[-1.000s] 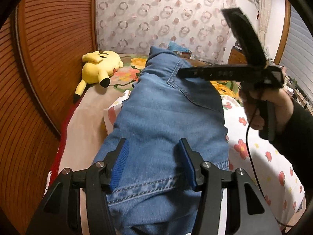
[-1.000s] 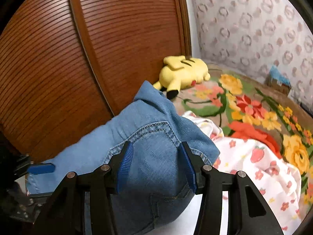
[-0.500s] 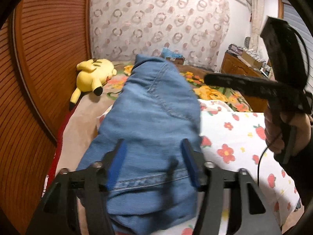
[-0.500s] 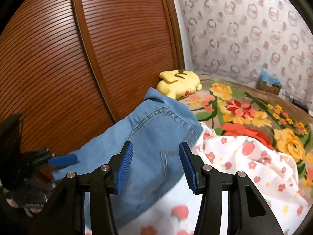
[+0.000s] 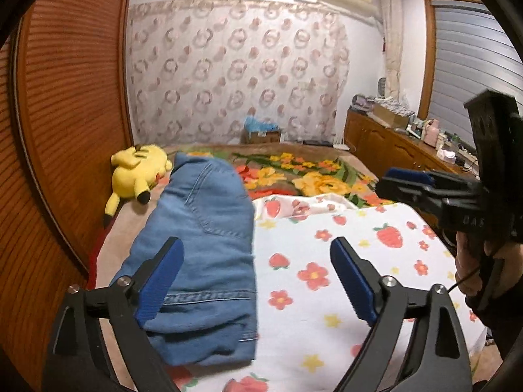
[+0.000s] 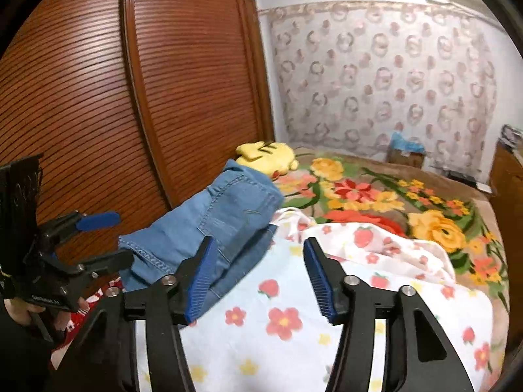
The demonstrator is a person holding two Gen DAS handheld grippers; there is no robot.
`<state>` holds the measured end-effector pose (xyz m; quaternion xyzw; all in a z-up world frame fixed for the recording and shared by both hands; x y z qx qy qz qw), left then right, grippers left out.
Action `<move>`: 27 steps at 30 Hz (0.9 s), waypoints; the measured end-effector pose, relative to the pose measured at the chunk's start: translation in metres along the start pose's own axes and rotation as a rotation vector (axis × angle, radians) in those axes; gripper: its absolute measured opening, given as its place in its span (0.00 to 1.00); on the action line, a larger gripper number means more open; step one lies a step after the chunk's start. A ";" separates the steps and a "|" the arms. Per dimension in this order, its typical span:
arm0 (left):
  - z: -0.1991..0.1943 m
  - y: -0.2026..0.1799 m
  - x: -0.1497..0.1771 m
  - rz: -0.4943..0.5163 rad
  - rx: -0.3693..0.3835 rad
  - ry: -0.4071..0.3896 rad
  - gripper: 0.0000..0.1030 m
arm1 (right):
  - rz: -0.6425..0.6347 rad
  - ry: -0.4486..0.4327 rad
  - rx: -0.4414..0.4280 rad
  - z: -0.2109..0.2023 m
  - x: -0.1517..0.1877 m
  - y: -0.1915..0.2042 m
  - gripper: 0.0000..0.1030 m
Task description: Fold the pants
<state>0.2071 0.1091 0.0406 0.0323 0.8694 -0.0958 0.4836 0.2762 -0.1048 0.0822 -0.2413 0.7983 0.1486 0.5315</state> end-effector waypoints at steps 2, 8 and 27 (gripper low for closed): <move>-0.007 -0.013 -0.002 0.021 0.001 -0.013 0.90 | 0.008 -0.021 0.030 -0.019 0.008 -0.002 0.63; -0.021 -0.048 0.001 0.044 0.008 -0.042 0.90 | 0.013 -0.057 0.113 -0.067 0.027 0.001 0.70; -0.055 -0.129 0.031 0.063 0.039 -0.096 0.90 | 0.106 -0.153 0.334 -0.194 0.095 0.047 0.70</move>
Point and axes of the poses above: each gripper's, at about its wrist camera, not at the fingertips, and z roughly the way its jaws point, y to its left, x to its underside, the point moved 4 cm from there along z, roughly the way its jaws point, and after that the axes turned 7 degrees about x, right-handed, at the moved point
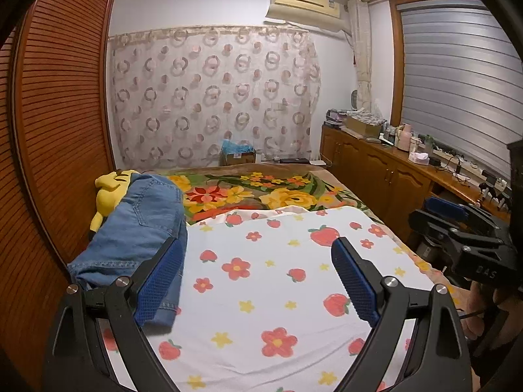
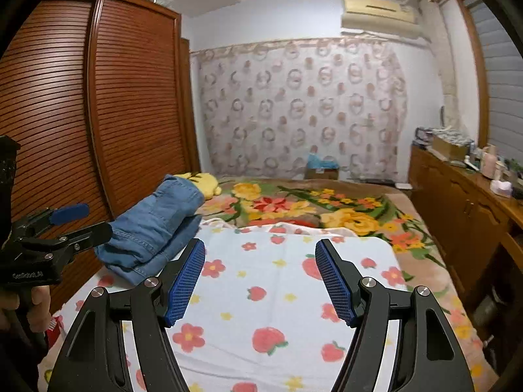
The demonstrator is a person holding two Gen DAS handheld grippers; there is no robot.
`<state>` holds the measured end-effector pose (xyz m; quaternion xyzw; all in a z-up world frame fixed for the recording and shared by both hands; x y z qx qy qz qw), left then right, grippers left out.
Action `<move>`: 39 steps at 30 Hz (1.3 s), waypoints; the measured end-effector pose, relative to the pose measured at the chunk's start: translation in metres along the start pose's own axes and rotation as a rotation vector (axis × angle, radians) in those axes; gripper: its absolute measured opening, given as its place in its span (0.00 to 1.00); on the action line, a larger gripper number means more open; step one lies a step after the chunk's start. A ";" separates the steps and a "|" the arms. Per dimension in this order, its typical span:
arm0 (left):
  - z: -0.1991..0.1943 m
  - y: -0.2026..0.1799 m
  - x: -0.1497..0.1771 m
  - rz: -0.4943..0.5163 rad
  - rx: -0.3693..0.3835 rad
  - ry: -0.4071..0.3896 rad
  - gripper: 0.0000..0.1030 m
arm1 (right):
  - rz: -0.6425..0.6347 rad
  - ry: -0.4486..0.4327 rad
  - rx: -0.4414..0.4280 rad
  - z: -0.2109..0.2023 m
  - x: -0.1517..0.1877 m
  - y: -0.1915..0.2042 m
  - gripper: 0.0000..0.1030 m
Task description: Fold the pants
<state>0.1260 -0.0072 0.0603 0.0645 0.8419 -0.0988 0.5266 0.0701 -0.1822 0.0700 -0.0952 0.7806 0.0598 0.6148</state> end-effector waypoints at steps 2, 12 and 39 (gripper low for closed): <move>-0.003 -0.006 0.004 -0.005 0.000 0.002 0.90 | 0.007 -0.011 0.017 -0.013 0.003 0.003 0.70; -0.020 -0.014 0.017 -0.014 -0.017 -0.005 0.90 | 0.016 -0.041 0.051 -0.042 0.009 0.015 0.70; -0.025 -0.011 0.018 -0.018 -0.022 -0.009 0.90 | 0.018 -0.034 0.038 -0.027 0.012 -0.003 0.70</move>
Point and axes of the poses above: each gripper's, at about its wrist camera, not at the fingertips, and z roughly the way its jaws point, y to its left, x to its underside, the point moved 4 cm from there along z, roughly the way its jaws point, and after that the axes turned 7 degrees about x, right-handed, at the moved point
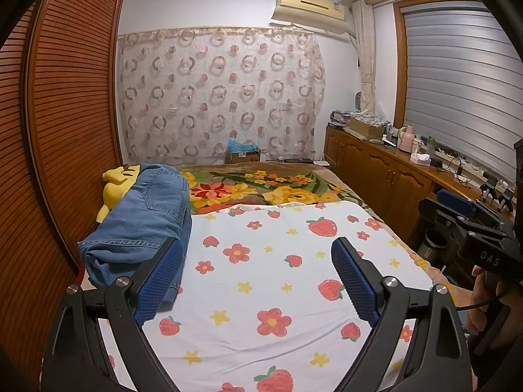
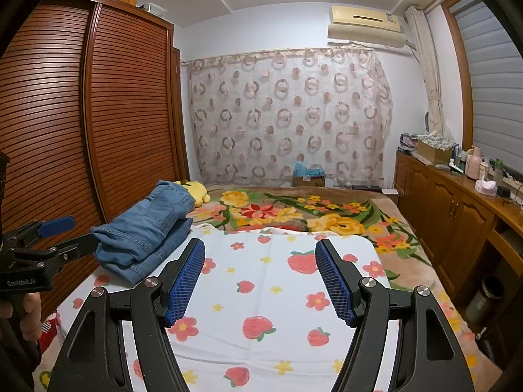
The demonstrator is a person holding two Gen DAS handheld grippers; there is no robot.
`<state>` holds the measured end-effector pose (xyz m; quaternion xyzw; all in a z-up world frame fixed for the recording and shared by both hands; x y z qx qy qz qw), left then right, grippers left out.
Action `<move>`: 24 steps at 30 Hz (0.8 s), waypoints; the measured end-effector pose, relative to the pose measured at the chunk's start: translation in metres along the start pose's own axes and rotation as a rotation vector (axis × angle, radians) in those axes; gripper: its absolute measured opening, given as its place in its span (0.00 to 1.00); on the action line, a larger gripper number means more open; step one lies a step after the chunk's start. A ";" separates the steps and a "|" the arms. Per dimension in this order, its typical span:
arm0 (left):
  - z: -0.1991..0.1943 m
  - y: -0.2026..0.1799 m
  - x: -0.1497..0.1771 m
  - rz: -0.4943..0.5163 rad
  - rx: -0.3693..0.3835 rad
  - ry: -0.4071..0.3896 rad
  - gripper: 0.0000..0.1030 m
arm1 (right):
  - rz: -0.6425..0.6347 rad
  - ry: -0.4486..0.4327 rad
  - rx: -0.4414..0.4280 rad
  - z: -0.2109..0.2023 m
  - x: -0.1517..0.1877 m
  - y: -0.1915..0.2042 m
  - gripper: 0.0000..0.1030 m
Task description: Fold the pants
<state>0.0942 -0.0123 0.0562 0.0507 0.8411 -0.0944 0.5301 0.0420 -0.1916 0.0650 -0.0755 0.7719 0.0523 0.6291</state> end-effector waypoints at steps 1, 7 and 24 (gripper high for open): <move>-0.001 0.000 0.000 0.000 0.000 0.000 0.90 | 0.000 0.000 -0.001 0.000 0.000 0.000 0.70; 0.000 0.000 0.000 0.000 -0.001 -0.001 0.90 | -0.002 0.001 0.001 0.000 0.000 -0.001 0.70; 0.000 -0.001 0.000 -0.001 0.000 -0.002 0.90 | -0.003 -0.002 0.003 -0.001 0.000 0.001 0.70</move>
Point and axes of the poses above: each gripper's, at about its wrist camera, not at the fingertips, and z roughly the way its jaws point, y to its left, x to its underside, the point moved 4 cm from there along z, roughly the way its jaws point, and after that the axes turned 7 degrees about x, right-handed, at the moved point
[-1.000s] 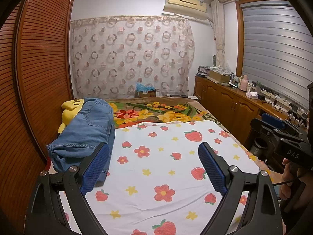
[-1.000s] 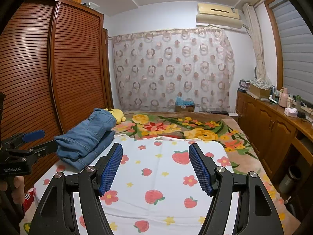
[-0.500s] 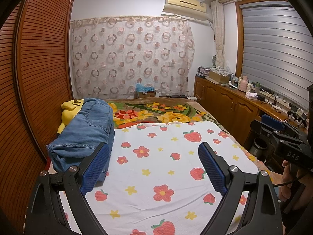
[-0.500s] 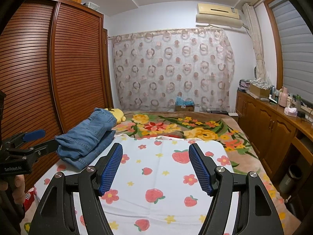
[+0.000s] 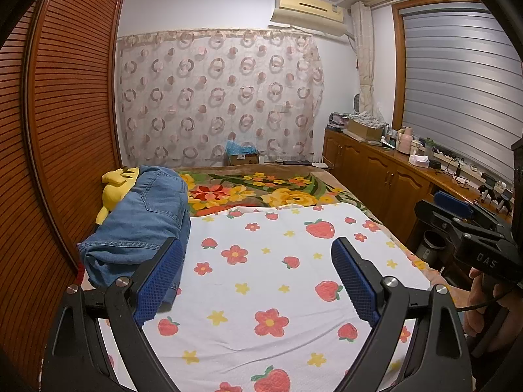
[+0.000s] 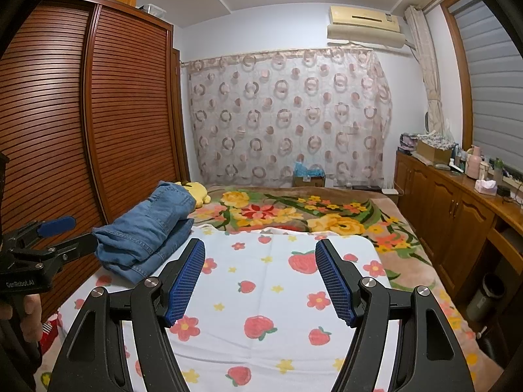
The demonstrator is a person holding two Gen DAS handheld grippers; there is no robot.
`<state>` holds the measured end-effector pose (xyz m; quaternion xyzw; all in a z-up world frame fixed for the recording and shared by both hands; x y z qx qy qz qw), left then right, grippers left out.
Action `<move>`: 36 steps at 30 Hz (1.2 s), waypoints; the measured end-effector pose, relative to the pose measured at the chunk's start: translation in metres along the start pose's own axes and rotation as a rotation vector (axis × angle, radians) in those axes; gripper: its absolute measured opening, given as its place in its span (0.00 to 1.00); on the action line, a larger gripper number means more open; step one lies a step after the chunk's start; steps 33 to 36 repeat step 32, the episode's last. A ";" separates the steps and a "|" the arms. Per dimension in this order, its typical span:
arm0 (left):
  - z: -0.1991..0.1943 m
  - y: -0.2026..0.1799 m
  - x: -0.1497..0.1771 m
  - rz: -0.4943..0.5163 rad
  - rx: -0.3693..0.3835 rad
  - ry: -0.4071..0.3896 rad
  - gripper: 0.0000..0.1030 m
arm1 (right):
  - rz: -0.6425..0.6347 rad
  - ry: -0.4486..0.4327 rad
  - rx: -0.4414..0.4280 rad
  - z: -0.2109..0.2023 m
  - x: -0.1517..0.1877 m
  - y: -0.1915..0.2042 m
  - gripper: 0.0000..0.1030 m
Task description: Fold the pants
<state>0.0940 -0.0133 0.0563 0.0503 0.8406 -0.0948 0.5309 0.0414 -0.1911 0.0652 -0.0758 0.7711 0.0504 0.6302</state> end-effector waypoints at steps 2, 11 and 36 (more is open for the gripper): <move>-0.001 0.000 0.000 0.000 0.000 0.000 0.90 | 0.002 0.001 -0.002 0.000 0.000 0.000 0.70; 0.000 0.000 0.000 0.000 -0.001 -0.002 0.90 | 0.000 -0.001 0.000 0.000 0.000 0.000 0.70; 0.000 0.001 0.003 0.001 0.000 -0.003 0.90 | 0.004 -0.001 0.003 0.000 0.001 0.003 0.70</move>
Point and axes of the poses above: each gripper's, at about its wrist camera, not at the fingertips, and z roughly the way its jaws point, y to its left, x to its underside, the point moved 4 cm from there along z, roughly the way its jaws point, and after that the axes turned 7 degrees about x, right-handed, at the moved point
